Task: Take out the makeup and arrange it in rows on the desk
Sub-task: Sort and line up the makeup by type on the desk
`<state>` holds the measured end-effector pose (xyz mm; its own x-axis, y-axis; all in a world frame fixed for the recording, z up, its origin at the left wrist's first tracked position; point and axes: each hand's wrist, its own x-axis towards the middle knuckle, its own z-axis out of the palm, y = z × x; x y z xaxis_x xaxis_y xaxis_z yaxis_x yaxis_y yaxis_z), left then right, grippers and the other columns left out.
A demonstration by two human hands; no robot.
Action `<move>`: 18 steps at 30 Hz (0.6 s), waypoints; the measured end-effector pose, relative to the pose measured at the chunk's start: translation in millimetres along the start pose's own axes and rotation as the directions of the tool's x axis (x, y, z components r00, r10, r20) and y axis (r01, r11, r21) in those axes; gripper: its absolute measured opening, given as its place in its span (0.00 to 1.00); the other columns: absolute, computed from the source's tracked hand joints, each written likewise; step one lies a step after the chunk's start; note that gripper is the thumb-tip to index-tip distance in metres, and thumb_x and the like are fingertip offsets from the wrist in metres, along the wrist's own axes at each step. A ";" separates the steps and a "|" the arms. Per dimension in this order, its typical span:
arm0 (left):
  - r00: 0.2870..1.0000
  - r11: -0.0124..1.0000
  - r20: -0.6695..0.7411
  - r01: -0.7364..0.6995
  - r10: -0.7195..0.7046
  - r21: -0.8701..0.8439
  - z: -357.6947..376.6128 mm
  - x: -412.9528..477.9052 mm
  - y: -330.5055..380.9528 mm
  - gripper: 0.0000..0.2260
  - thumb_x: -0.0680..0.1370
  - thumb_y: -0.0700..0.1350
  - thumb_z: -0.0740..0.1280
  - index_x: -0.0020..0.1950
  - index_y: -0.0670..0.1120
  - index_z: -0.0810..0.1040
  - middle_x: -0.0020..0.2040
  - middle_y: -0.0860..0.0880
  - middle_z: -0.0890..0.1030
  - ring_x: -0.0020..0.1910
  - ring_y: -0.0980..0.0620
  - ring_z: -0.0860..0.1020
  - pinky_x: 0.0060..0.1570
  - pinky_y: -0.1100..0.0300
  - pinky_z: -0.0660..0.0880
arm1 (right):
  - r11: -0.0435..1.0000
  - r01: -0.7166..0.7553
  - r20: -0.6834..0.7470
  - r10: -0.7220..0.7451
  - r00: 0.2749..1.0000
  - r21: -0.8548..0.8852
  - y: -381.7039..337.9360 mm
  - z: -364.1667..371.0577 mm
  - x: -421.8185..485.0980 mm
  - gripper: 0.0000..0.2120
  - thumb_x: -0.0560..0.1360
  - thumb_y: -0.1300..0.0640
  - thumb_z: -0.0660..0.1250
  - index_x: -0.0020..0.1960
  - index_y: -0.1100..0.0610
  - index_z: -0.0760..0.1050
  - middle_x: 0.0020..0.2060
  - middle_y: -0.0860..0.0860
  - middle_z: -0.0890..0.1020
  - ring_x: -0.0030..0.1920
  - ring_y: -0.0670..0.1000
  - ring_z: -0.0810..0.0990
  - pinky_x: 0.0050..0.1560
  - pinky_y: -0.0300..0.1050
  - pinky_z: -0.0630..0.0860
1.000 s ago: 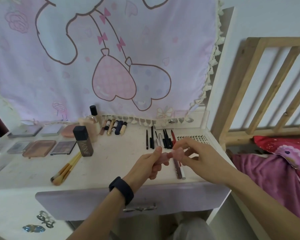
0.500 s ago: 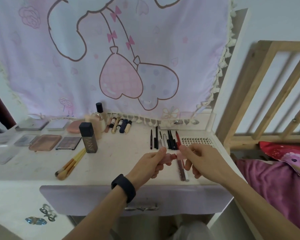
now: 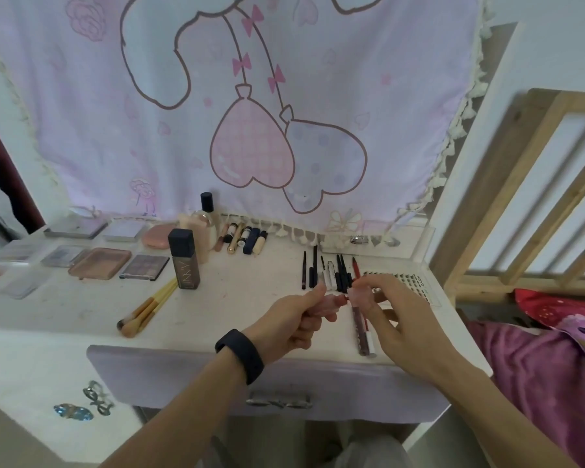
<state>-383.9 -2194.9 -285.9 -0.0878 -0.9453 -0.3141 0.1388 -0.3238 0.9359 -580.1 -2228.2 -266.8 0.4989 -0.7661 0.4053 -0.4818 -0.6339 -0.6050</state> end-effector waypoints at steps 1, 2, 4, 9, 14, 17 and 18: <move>1.000 0.999 -0.012 -0.025 0.025 0.036 -0.2 0.3 -0.1 0.22 0.82 0.60 0.58 0.42 0.46 0.82 0.28 0.54 0.64 0.27 0.56 0.58 0.29 0.64 0.56 | 0.999 -0.035 0.002 0.035 0.999 0.030 0.1 0.8 1.6 0.06 0.82 0.49 0.61 0.59 0.44 0.73 0.49 0.37 0.80 0.50 0.37 0.80 0.47 0.30 0.77; 0.998 0.995 -0.025 -0.059 0.061 0.082 0.1 0.7 -0.7 0.22 0.82 0.60 0.58 0.44 0.47 0.84 0.29 0.54 0.67 0.27 0.57 0.59 0.29 0.64 0.58 | 0.992 -0.102 0.023 0.100 0.995 0.076 -0.2 0.7 4.1 0.09 0.82 0.46 0.60 0.60 0.44 0.72 0.47 0.40 0.81 0.45 0.41 0.82 0.45 0.36 0.80; 0.991 0.979 -0.040 -0.119 0.127 0.165 2.7 0.7 -1.8 0.21 0.83 0.60 0.57 0.49 0.50 0.86 0.33 0.57 0.76 0.29 0.58 0.63 0.30 0.65 0.61 | 0.949 -0.262 0.118 0.244 0.962 0.177 -0.4 1.4 9.7 0.13 0.81 0.42 0.58 0.59 0.47 0.73 0.41 0.46 0.84 0.34 0.48 0.83 0.39 0.46 0.83; 0.988 0.978 -0.054 -0.134 0.144 0.159 2.8 -0.1 -1.6 0.20 0.83 0.59 0.56 0.48 0.52 0.85 0.29 0.59 0.76 0.28 0.59 0.64 0.30 0.65 0.62 | 0.965 -0.234 0.127 0.220 0.967 0.115 0.0 2.2 14.1 0.13 0.83 0.47 0.58 0.48 0.53 0.75 0.29 0.52 0.79 0.26 0.45 0.76 0.32 0.39 0.75; 0.993 0.997 -0.088 -0.069 0.073 0.043 -15.0 -2.8 -1.2 0.20 0.84 0.57 0.56 0.51 0.47 0.82 0.25 0.58 0.73 0.27 0.58 0.61 0.30 0.64 0.58 | 0.995 -0.104 0.058 0.105 0.993 -0.007 5.4 -16.0 18.3 0.07 0.82 0.49 0.59 0.49 0.48 0.74 0.34 0.53 0.79 0.35 0.49 0.74 0.39 0.37 0.69; 0.994 0.996 -0.078 -0.080 0.082 0.029 -13.1 -1.6 -3.0 0.20 0.83 0.57 0.56 0.52 0.46 0.82 0.26 0.58 0.72 0.27 0.58 0.60 0.29 0.65 0.58 | 0.992 -0.120 0.043 0.118 0.992 0.043 5.8 -16.9 20.2 0.11 0.81 0.44 0.57 0.49 0.46 0.75 0.34 0.51 0.78 0.32 0.46 0.73 0.36 0.36 0.69; 0.994 0.997 -0.075 -0.083 0.083 0.000 -11.9 -0.4 -4.0 0.20 0.83 0.58 0.56 0.53 0.45 0.82 0.27 0.57 0.72 0.27 0.57 0.60 0.29 0.64 0.59 | 0.987 -0.138 0.029 0.136 0.990 0.076 7.6 -16.1 20.7 0.12 0.81 0.44 0.56 0.50 0.46 0.76 0.34 0.48 0.77 0.31 0.44 0.72 0.35 0.35 0.69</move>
<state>-372.7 -2193.7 -291.3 -0.0015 -0.9692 -0.2462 0.1457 -0.2438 0.9588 -585.1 -2250.6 -252.0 0.4494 -0.8419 0.2986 -0.4903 -0.5119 -0.7054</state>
